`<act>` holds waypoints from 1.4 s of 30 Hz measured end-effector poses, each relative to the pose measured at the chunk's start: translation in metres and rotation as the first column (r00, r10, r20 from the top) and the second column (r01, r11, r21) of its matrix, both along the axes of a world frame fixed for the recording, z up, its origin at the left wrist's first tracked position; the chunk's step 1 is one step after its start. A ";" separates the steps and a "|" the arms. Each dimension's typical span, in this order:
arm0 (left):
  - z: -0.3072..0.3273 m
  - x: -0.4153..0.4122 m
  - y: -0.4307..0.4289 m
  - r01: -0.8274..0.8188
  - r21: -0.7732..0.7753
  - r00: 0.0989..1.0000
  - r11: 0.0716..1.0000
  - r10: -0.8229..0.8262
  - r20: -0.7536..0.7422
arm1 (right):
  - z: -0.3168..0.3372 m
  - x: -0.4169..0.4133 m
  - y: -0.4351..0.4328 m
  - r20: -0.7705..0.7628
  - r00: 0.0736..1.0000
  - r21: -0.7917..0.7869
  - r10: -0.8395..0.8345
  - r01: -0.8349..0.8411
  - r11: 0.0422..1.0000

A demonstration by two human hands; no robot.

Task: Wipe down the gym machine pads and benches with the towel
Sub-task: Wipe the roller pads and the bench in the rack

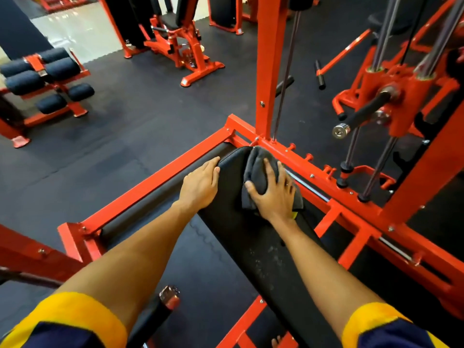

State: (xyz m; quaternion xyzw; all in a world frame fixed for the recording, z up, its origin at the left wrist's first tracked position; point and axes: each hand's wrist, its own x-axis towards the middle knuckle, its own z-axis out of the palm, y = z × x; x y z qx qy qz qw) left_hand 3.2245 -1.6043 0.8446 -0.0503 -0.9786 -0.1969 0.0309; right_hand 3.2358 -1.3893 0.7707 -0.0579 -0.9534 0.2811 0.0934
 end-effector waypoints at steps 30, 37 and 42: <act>-0.011 -0.013 0.000 0.365 -0.468 0.892 0.805 -0.446 -0.071 | -0.019 0.003 0.022 -0.017 0.975 -0.209 -0.223 0.215 0.954; -0.013 -0.016 -0.004 0.374 -0.469 0.877 0.800 -0.470 -0.102 | 0.001 0.000 -0.038 -0.056 0.952 -0.149 -0.302 0.291 0.945; -0.009 -0.013 -0.001 0.383 -0.446 0.886 0.809 -0.458 -0.070 | -0.014 0.071 -0.064 -0.180 0.982 0.029 0.054 -0.049 0.998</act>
